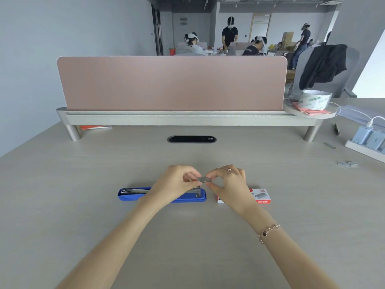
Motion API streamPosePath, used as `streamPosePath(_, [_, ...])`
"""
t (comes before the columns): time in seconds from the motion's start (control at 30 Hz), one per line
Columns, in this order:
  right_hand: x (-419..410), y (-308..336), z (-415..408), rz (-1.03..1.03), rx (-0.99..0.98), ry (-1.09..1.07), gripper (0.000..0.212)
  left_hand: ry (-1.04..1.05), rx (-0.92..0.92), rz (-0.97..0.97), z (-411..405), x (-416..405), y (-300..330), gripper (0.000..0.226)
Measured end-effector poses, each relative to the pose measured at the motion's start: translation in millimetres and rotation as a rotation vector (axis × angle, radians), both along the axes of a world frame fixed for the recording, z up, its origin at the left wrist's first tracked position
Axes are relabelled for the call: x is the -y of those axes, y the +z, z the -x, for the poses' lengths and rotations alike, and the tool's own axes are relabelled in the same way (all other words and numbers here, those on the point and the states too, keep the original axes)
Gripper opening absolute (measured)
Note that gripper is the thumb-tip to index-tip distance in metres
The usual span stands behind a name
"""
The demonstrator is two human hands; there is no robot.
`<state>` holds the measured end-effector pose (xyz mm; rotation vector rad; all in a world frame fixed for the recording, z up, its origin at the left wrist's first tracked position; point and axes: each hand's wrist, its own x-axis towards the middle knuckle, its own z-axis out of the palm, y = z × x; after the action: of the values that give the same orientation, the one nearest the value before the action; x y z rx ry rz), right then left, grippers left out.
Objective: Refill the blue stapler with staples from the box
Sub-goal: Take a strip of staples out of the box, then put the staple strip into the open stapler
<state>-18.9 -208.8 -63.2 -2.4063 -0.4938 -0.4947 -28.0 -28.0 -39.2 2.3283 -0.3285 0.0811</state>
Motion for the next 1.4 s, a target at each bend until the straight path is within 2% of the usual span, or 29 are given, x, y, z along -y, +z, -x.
streamPosePath(0.1, [-16,1,-3,0.101,-0.029,0.056,0.013,-0.009,0.089,-0.255,1,-15,2,0.009])
streamPosePath(0.17, [-25,1,-4,0.13,-0.047,0.068,0.012,-0.021,0.115,-0.341,2,-22,2,0.01])
streamPosePath(0.47, [-26,1,-6,0.039,-0.255,0.096,0.011,-0.052,0.019,-0.259,2,-27,-5,0.013])
streamPosePath(0.87, [-24,4,-6,0.048,-0.307,0.115,0.008,-0.022,-0.073,-0.107,-3,-29,-8,0.009])
streamPosePath(1.07, [-25,4,-8,0.099,-0.306,0.115,0.008,-0.038,-0.049,-0.169,-5,-29,-8,0.013])
streamPosePath(1.23, [-20,4,-6,0.04,-0.356,0.132,0.014,-0.145,0.115,-0.332,0,-37,-13,0.021])
streamPosePath(1.4, [-17,0,-3,0.04,-0.336,0.102,0.015,-0.166,0.22,-0.437,7,-60,-20,0.027])
